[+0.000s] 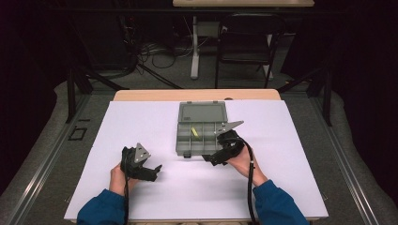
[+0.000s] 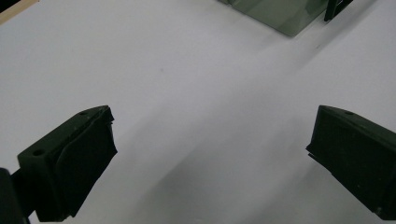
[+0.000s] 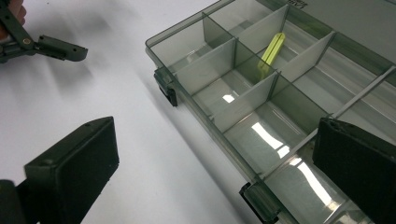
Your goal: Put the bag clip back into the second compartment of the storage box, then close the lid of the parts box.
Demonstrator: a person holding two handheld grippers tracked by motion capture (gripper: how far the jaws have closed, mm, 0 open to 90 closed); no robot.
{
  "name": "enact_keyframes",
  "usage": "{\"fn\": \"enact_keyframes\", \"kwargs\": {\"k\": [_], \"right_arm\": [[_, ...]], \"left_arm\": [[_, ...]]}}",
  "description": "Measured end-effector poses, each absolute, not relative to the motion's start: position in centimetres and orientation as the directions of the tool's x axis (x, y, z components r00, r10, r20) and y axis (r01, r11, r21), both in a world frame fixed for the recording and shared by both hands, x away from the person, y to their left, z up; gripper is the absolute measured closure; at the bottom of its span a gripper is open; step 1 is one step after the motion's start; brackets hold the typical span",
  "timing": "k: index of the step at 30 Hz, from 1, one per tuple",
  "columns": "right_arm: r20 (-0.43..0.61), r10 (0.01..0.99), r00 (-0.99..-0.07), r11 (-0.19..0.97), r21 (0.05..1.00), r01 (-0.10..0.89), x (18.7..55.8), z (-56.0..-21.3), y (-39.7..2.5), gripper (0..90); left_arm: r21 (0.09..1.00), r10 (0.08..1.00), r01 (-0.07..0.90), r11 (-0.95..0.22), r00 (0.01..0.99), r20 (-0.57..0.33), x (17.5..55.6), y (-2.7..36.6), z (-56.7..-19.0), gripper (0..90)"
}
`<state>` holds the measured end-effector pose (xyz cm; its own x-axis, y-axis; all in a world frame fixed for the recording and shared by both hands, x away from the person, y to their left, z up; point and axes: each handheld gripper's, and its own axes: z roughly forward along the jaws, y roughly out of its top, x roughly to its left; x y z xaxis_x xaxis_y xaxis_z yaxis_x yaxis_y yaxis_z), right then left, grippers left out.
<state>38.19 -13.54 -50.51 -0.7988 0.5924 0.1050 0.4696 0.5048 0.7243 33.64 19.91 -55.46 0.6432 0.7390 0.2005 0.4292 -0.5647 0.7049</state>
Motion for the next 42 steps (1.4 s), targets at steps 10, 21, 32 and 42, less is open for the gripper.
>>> {"fn": "enact_keyframes", "kwargs": {"k": [10, 21, 32, 42], "right_arm": [[0.094, 0.576, -0.812, 0.512, 0.733, 0.448, 38.0, -50.6, -13.8, 0.0], [0.097, 0.573, -0.814, 0.504, 0.741, 0.443, 37.7, -50.5, -14.1, 0.0], [0.092, 0.562, -0.822, 0.514, 0.740, 0.434, 37.5, -50.5, -14.1, 0.0], [0.096, 0.560, -0.823, 0.512, 0.741, 0.434, 37.5, -50.6, -14.1, 0.0]], "left_arm": [[0.708, 0.738, 0.427, -0.563, 0.645, 0.197, 33.6, 20.0, -55.5, 0.0], [0.721, 0.743, 0.424, -0.548, 0.642, 0.188, 33.7, 20.1, -55.0, 0.0], [0.742, 0.747, 0.426, -0.518, 0.648, 0.150, 34.7, 19.3, -53.4, 0.0], [0.748, 0.719, 0.412, -0.520, 0.684, 0.123, 36.7, 16.6, -51.2, 0.0]]}}
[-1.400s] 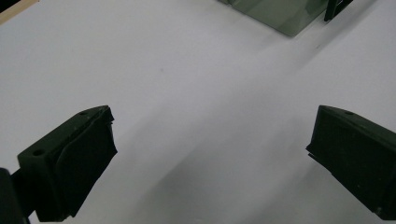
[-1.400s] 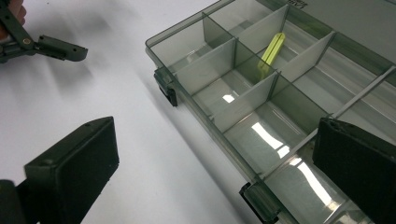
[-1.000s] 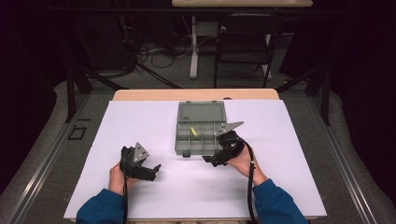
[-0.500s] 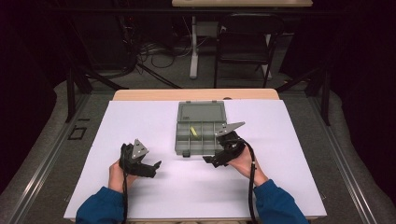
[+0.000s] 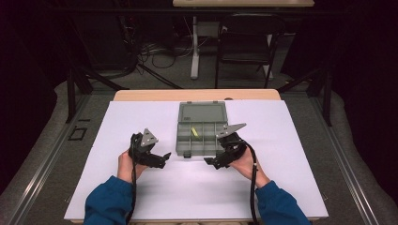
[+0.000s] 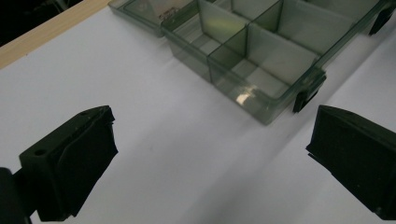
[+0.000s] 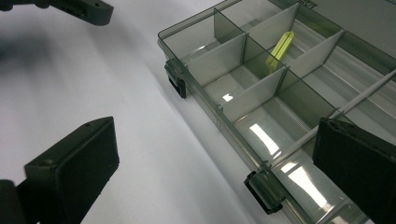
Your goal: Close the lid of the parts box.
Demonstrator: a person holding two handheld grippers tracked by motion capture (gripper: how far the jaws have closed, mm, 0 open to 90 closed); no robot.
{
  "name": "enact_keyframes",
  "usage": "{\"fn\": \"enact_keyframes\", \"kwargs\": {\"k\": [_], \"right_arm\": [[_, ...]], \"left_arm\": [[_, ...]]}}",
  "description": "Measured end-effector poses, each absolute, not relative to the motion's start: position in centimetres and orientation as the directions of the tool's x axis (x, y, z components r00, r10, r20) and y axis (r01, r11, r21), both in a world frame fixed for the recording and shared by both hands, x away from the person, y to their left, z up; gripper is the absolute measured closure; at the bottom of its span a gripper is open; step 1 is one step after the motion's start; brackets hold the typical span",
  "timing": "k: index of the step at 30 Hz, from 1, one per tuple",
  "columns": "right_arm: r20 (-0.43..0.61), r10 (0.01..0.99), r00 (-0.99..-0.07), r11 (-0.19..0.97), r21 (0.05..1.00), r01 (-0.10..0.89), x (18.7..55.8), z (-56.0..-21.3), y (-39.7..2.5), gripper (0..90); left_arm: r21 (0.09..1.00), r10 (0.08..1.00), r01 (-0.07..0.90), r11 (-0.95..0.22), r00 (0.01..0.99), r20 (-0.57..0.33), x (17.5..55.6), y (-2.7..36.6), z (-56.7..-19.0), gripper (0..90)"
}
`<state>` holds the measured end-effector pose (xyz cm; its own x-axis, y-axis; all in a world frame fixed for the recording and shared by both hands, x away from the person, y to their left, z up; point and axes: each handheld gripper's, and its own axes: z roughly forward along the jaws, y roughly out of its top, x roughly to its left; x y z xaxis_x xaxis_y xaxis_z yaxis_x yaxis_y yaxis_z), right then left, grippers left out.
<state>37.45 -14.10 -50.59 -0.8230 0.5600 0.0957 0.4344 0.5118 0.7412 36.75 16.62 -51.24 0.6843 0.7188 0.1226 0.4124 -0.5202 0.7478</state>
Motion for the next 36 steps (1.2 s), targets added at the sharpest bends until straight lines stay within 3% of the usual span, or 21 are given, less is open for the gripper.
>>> {"fn": "enact_keyframes", "kwargs": {"k": [19, 36], "right_arm": [[0.101, 0.552, -0.828, 0.520, 0.734, 0.437, 37.4, -50.6, -14.0, 0.0], [0.103, 0.547, -0.831, 0.520, 0.736, 0.434, 37.5, -50.7, -13.9, 0.0]], "left_arm": [[0.735, 0.671, 0.417, -0.535, 0.738, 0.070, 40.3, 11.7, -50.1, 0.8], [0.694, 0.657, 0.423, -0.582, 0.748, 0.094, 42.1, 9.1, -51.1, 21.5]]}}
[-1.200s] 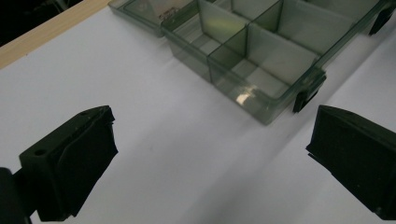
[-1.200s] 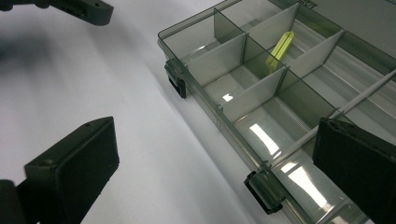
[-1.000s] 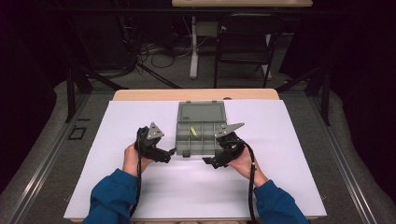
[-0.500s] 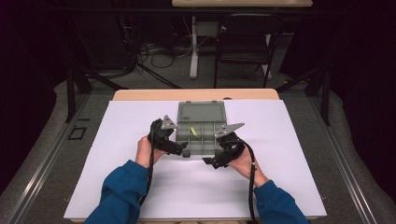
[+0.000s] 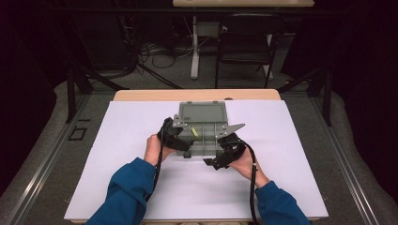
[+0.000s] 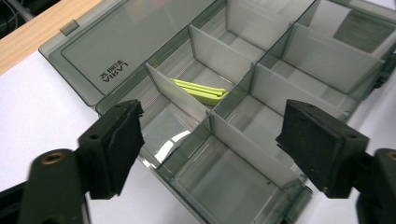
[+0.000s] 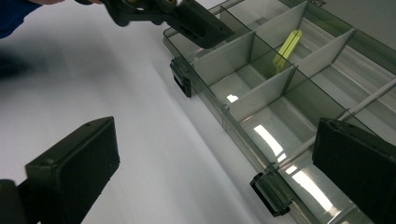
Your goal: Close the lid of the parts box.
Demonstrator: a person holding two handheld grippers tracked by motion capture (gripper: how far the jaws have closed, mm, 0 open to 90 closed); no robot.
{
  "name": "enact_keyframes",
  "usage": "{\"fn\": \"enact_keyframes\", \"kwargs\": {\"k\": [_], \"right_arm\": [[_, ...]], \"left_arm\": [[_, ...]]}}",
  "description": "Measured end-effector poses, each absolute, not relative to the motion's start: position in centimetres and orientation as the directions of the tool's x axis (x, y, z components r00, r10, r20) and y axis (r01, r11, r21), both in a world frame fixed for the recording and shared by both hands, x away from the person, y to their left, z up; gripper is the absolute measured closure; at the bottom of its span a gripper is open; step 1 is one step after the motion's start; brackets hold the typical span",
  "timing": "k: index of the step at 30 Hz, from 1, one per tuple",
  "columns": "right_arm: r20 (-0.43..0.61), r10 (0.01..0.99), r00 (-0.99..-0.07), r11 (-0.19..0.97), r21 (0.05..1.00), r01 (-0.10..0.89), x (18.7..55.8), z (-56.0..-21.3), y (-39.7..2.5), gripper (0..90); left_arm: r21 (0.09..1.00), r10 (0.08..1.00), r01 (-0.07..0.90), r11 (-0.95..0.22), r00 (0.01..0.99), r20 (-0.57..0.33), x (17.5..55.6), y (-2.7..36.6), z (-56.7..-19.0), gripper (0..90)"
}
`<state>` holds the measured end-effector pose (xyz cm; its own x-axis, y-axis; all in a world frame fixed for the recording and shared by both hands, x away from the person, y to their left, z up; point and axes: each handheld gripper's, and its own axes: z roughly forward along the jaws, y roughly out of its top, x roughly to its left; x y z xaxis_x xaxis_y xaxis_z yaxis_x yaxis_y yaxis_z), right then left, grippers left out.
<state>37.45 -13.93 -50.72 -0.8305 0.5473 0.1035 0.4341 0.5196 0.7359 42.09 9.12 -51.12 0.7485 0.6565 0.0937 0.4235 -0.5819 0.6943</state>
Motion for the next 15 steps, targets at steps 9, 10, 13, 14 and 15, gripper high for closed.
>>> {"fn": "enact_keyframes", "kwargs": {"k": [9, 10, 13, 14, 15], "right_arm": [[0.105, 0.547, -0.830, 0.521, 0.734, 0.436, 37.5, -50.8, -13.9, 0.0], [0.104, 0.547, -0.831, 0.522, 0.734, 0.435, 37.5, -50.8, -13.9, 0.0], [0.105, 0.545, -0.832, 0.528, 0.728, 0.437, 37.5, -50.8, -13.9, 0.0], [0.106, 0.545, -0.831, 0.526, 0.729, 0.438, 37.5, -50.8, -13.9, 0.0], [0.107, 0.545, -0.831, 0.521, 0.734, 0.436, 37.5, -50.9, -13.9, 0.0]], "left_arm": [[0.666, 0.660, 0.442, -0.602, 0.744, 0.102, 43.0, 8.2, -51.8, 32.8], [0.662, 0.659, 0.442, -0.605, 0.745, 0.105, 43.0, 8.2, -51.9, 33.7], [0.661, 0.662, 0.450, -0.601, 0.743, 0.095, 43.2, 8.1, -52.2, 36.9], [0.660, 0.662, 0.452, -0.601, 0.743, 0.094, 43.3, 8.0, -52.3, 37.5], [0.659, 0.661, 0.452, -0.601, 0.744, 0.093, 43.3, 7.9, -52.3, 38.6]]}}
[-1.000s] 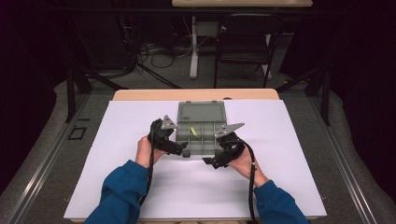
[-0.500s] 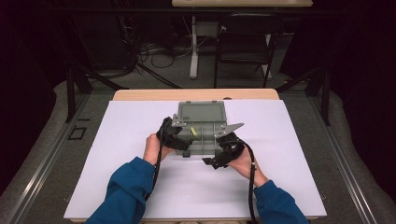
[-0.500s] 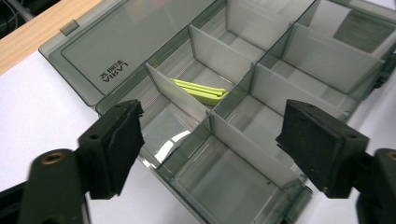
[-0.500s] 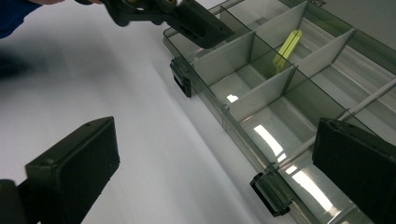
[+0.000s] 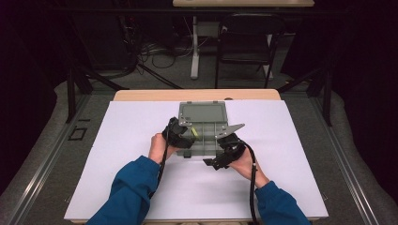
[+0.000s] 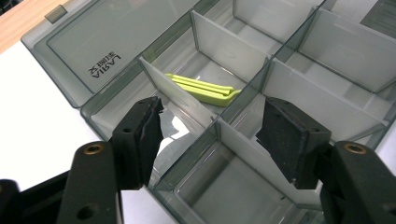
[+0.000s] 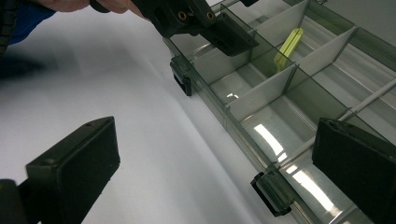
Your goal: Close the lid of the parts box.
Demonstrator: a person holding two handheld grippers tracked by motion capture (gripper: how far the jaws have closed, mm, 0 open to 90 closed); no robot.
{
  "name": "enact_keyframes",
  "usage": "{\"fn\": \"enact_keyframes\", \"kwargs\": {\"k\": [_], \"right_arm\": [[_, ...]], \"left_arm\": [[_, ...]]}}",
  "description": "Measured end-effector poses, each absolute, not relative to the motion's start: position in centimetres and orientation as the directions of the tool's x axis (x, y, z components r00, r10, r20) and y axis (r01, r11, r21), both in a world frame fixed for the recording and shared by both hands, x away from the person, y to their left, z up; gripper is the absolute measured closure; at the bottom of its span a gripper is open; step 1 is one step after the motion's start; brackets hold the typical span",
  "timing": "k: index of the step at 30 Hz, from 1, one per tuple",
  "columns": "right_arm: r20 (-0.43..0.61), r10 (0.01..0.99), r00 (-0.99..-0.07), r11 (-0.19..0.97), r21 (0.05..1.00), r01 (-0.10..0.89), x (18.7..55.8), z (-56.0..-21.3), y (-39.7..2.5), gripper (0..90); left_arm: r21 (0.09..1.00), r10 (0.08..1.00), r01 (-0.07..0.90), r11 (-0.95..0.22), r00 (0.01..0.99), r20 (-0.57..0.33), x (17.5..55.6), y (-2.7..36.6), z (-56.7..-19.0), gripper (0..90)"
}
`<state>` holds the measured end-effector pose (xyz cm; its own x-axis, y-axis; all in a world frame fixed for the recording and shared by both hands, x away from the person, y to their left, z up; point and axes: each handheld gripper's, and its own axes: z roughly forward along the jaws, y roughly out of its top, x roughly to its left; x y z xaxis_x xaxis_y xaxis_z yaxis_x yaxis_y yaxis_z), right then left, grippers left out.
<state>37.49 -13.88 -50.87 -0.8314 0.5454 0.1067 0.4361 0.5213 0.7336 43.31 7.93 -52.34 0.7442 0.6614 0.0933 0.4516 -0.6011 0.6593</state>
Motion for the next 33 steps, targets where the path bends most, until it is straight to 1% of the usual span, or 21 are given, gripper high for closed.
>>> {"fn": "enact_keyframes", "kwargs": {"k": [6, 15, 22, 24, 33], "right_arm": [[0.106, 0.547, -0.830, 0.519, 0.735, 0.436, 37.5, -50.9, -13.9, 0.0], [0.107, 0.547, -0.831, 0.521, 0.733, 0.437, 37.5, -50.9, -13.9, 0.0], [0.107, 0.545, -0.832, 0.526, 0.729, 0.438, 37.5, -50.8, -14.0, 0.0], [0.103, 0.552, -0.828, 0.509, 0.744, 0.432, 37.5, -50.9, -14.0, 0.0], [0.103, 0.551, -0.828, 0.510, 0.744, 0.432, 37.7, -50.8, -14.1, 0.0]], "left_arm": [[0.654, 0.669, 0.464, -0.598, 0.738, 0.088, 43.5, 7.6, -52.8, 44.8], [0.655, 0.670, 0.470, -0.591, 0.738, 0.075, 43.6, 7.3, -53.3, 50.9], [0.663, 0.689, 0.488, -0.569, 0.722, 0.060, 43.5, 7.3, -53.5, 52.9], [0.664, 0.693, 0.493, -0.562, 0.719, 0.054, 43.5, 7.3, -53.6, 53.2], [0.658, 0.693, 0.490, -0.571, 0.718, 0.067, 43.5, 7.2, -53.5, 54.7]]}}
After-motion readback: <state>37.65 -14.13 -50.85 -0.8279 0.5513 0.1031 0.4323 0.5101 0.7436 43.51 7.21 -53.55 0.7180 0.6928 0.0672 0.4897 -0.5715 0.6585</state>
